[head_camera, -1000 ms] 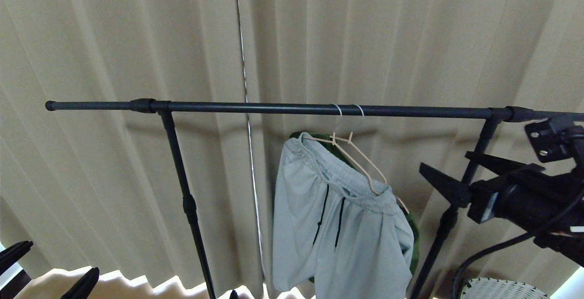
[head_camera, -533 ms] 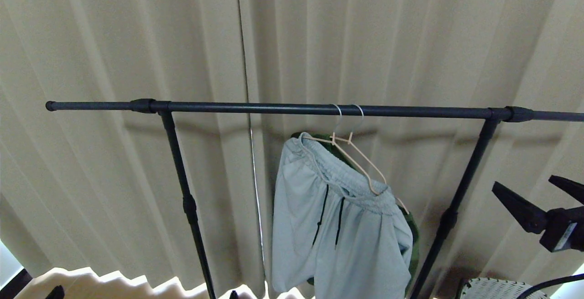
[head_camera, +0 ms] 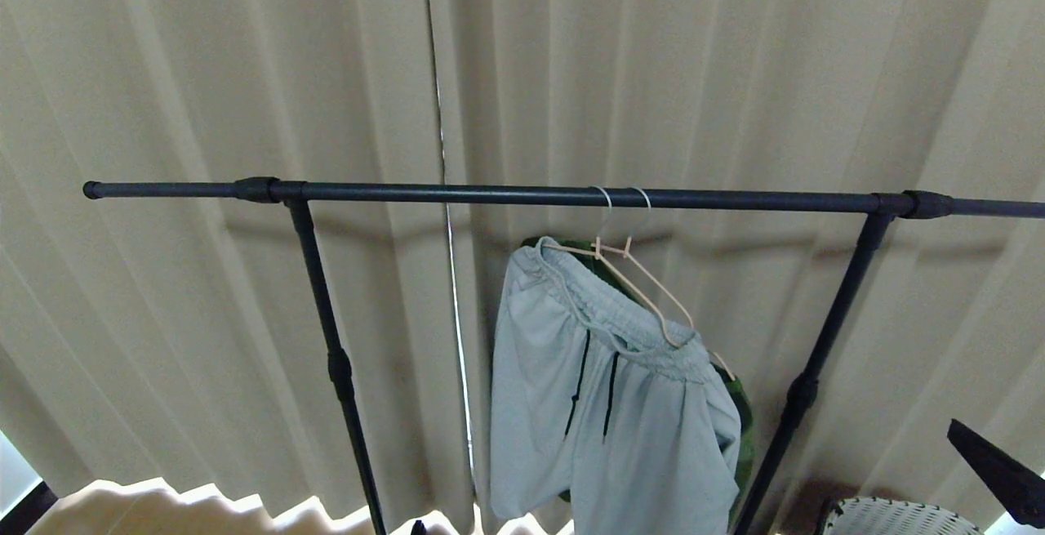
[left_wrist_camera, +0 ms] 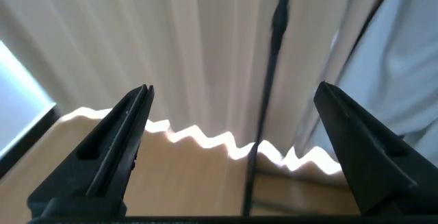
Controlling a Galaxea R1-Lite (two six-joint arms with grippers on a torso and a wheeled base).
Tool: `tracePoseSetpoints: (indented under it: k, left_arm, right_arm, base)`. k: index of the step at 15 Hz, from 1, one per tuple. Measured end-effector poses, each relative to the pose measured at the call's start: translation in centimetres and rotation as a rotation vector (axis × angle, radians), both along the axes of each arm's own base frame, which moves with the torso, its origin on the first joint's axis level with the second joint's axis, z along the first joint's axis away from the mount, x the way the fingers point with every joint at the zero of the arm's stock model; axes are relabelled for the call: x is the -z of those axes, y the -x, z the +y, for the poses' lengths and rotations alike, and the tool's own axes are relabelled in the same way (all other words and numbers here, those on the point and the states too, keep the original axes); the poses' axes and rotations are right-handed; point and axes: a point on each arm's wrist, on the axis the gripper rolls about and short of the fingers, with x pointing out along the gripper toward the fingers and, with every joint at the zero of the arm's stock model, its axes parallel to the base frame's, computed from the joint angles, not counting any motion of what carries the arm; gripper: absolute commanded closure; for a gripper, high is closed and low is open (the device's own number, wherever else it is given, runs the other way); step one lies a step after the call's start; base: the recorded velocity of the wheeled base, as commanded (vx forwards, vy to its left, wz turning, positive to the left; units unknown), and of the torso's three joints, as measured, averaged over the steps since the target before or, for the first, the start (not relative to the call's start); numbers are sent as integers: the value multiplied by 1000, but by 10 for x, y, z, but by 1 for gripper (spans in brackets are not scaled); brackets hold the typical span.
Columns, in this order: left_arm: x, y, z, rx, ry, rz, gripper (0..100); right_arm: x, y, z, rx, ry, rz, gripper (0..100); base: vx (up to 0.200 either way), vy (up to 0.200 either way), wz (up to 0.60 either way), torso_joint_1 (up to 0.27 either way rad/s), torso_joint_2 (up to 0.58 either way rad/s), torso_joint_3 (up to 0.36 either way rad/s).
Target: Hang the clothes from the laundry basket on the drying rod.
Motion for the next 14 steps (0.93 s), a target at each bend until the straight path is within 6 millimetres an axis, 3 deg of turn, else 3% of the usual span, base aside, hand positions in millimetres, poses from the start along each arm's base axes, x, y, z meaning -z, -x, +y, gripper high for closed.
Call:
tracePoseSetpoints:
  k: [3,8,11,14]
  left_arm:
    - [0,1,-3,140,-48,-29,0]
    - [0,2,-3,238,-57,-41,0]
    - [0,4,-1,356,-52,-53,0]
    - [1,7,0,299,-26,-101,0]
  right_arm:
    - [9,28,-2,1,2,28,0]
    - [40,81,-7,-64,8,54,0]
    - [51,98,-12,-177,-7,-29,0]
    - [56,106,-16,-209,-11,-105,0]
  base:
    - [0,0,0,0,0,0]
    - [0,0,0,0,0,0]
    - [0,0,0,0,0,0]
    - [0,0,0,0,0,0]
